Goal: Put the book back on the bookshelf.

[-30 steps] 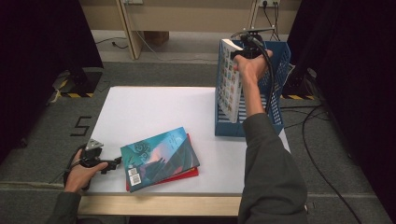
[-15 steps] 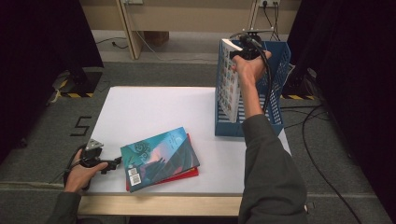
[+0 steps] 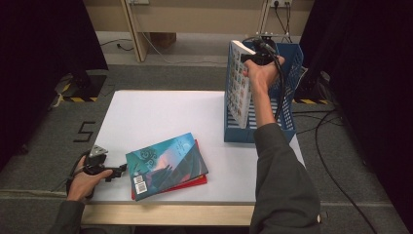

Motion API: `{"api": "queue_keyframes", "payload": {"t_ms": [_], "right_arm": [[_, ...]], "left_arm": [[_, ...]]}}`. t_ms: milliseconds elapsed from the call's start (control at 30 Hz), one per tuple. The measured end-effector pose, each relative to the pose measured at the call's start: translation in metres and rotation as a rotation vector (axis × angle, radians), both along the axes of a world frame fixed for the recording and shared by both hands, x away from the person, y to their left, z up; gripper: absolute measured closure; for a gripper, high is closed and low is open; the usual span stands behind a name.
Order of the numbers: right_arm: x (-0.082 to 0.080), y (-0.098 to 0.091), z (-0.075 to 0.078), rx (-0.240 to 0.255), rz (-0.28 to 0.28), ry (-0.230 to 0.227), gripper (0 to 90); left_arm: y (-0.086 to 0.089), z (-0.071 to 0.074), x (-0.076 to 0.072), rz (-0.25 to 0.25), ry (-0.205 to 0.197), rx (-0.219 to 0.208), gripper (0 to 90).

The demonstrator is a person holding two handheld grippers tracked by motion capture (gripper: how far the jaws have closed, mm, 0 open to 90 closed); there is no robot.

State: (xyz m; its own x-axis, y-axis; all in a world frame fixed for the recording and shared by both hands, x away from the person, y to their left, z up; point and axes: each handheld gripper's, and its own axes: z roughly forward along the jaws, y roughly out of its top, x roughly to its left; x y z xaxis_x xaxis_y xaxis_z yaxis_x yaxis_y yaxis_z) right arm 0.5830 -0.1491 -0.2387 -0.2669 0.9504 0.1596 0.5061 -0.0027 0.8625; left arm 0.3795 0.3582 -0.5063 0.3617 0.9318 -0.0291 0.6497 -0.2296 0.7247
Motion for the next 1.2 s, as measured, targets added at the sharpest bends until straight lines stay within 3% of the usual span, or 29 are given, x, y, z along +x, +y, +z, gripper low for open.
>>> {"api": "queue_keyframes", "payload": {"t_ms": [267,333,567,767,800,933,1200], "right_arm": [[-0.003,0.009,0.0,0.003,0.062,0.007,71.3],[-0.005,0.009,0.001,-0.018,0.078,0.006,70.9],[-0.018,-0.001,-0.003,-0.015,0.134,0.034,69.0],[-0.022,-0.004,-0.008,-0.006,0.146,0.039,70.2],[-0.023,-0.003,-0.008,-0.04,0.123,0.02,73.7],[-0.022,-0.003,-0.009,-0.036,0.116,0.009,73.9],[-0.026,0.002,-0.01,-0.022,0.156,0.01,70.5]], "left_arm": [[0.0,0.0,0.0,0.0,-0.001,0.001,1.6],[0.0,0.0,0.0,-0.001,-0.001,0.0,1.6],[0.0,0.0,0.0,0.0,0.0,0.001,1.5],[0.0,0.0,0.0,0.0,0.0,0.001,1.5],[0.0,0.0,0.0,0.0,0.0,0.001,1.5],[0.0,0.0,0.0,0.0,0.0,0.0,1.5],[0.0,0.0,0.0,0.0,0.0,0.0,1.6]]}}
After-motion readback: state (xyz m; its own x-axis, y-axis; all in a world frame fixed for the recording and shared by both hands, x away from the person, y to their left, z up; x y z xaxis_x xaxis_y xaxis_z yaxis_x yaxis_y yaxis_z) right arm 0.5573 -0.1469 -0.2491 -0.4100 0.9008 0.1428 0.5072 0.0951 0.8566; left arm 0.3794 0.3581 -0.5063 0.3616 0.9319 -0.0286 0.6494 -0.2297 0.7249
